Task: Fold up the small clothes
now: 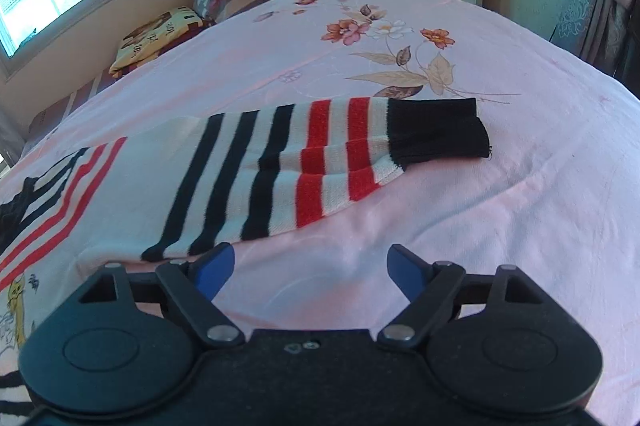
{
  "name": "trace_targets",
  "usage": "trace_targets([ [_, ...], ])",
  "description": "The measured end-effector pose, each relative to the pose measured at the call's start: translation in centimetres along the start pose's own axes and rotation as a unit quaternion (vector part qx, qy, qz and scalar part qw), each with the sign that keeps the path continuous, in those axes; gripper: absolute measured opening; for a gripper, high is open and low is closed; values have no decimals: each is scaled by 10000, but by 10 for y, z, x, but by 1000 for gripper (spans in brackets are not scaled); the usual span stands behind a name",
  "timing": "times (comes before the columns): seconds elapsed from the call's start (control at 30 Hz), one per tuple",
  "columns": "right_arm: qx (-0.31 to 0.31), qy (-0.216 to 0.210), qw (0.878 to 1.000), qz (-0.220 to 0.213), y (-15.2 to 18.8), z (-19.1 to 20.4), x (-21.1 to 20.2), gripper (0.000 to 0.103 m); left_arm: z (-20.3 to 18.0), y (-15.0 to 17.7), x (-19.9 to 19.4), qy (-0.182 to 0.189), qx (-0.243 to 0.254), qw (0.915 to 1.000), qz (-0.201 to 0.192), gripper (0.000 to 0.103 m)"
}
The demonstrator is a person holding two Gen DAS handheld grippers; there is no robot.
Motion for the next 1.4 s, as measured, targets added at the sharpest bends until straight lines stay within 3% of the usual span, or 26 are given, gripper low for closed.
trace_targets([
  [0.27, 490, 135, 9987, -51, -23, -30, 43, 78, -2, -1, 18, -117, 55, 9999, 99, 103],
  [0.33, 452, 216, 9986, -149, -29, -31, 49, 71, 1, -2, 20, -107, 0, 9999, 110, 103],
  [0.43, 452, 249, 9982, -303, -36, -32, 55, 42, 9, -3, 22, -37, -188, 9997, 154, 103],
  [0.6, 382, 58, 9977, -562, -40, -28, 50, 15, 18, -4, 26, -29, -216, 9996, 153, 103],
  [0.7, 173, -447, 9954, -833, -47, -3, 34, 12, 26, -6, 24, -147, -159, 9997, 83, 103],
  [0.8, -409, -1045, 9878, -1078, -51, 50, 14, 11, 44, -10, 20, -239, -267, 9994, 34, 103],
  [0.93, -1051, -2033, 9672, -1104, -40, 146, -9, 10, 74, -13, 16, -278, -513, 9983, -26, 103],
  [1.03, -1501, -2697, 9478, -800, -12, 219, -17, 10, 98, -14, 19, -269, -686, 9973, -19, 103],
  [1.13, -1806, -3033, 9352, -280, 27, 272, -10, 10, 118, -13, 28, -135, -926, 9956, 76, 103],
  [1.23, -2222, -3051, 9250, 432, 69, 306, 7, 31, 127, -10, 42, 44, -1067, 9940, 234, 103],
  [1.27, -2282, -3000, 9247, 540, 78, 308, 9, 44, 126, -9, 49, 152, -1070, 9936, 342, 103],
  [1.3, -2253, -3026, 9246, 527, 81, 307, 5, 51, 124, -8, 55, 312, -1061, 9929, 436, 103],
  [1.4, -2182, -2963, 9298, 119, 70, 288, -21, 58, 111, -5, 65, 825, -1030, 9897, 558, 103],
])
Point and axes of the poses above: each gripper's, at about its wrist camera, not at the fingertips, and x roughly the way its jaws point, z to its left, y to its underside, the point moved 2 cm from there along x, roughly the way its jaws point, and after that the axes turned 6 degrees about -z, right-handed, at the moved point
